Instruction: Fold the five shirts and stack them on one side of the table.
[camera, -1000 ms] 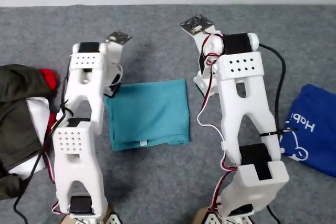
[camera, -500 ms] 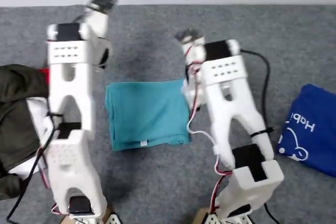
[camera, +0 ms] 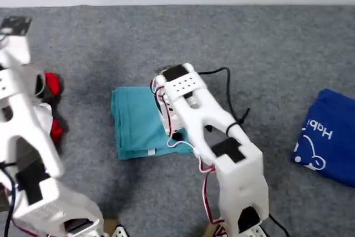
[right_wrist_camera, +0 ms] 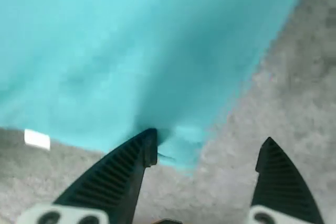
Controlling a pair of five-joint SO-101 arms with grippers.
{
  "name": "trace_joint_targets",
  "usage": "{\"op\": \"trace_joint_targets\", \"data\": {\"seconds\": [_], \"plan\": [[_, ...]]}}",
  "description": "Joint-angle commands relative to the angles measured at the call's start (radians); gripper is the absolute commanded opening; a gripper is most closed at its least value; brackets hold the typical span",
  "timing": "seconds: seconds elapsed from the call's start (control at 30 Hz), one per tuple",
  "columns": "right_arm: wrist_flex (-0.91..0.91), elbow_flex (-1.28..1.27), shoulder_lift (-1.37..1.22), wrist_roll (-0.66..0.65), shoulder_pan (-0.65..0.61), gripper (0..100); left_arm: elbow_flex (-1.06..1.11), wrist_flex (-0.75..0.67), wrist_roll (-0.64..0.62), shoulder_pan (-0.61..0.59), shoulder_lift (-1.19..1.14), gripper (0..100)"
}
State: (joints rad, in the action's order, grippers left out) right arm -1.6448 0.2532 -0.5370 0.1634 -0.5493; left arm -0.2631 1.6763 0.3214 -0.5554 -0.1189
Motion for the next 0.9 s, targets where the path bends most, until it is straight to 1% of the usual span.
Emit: {"op": "trace_joint_targets", "data": {"seconds": [0.0,0.2,0.27,0.33,0.4,0.47,0.53,0.63,0.73,0.8,0.87], "plan": [[-0.001,0.132,-0.073,0.043,-0.012,30.8,0.062,-0.061,0.044,-0.052,0.084,4],[-0.041,0.233,-0.237,0.051,-0.033,30.5,0.105,-0.087,0.069,-0.069,0.101,4],[-0.067,0.255,-0.275,0.048,-0.041,28.3,0.105,-0.089,0.069,-0.069,0.098,4],[-0.090,0.285,-0.306,0.046,-0.042,21.0,0.108,-0.104,0.068,-0.069,0.095,4],[-0.110,0.322,-0.334,0.043,-0.041,10.7,0.108,-0.107,0.068,-0.069,0.095,4],[-0.125,0.356,-0.352,-0.018,-0.041,1.4,0.108,-0.109,0.068,-0.068,0.095,4],[-0.147,0.364,-0.354,-0.086,-0.041,1.8,0.108,-0.109,0.068,-0.068,0.095,4],[-0.151,0.359,-0.323,-0.098,-0.019,1.2,0.108,-0.109,0.068,-0.066,0.095,4],[-0.151,0.356,-0.254,-0.103,0.028,1.0,0.108,-0.104,0.068,-0.066,0.103,4],[-0.151,0.354,-0.197,-0.157,0.073,1.0,0.107,-0.100,0.064,-0.066,0.104,4],[-0.153,0.354,-0.142,-0.245,0.137,1.0,0.101,-0.078,0.066,-0.068,0.104,4]]}}
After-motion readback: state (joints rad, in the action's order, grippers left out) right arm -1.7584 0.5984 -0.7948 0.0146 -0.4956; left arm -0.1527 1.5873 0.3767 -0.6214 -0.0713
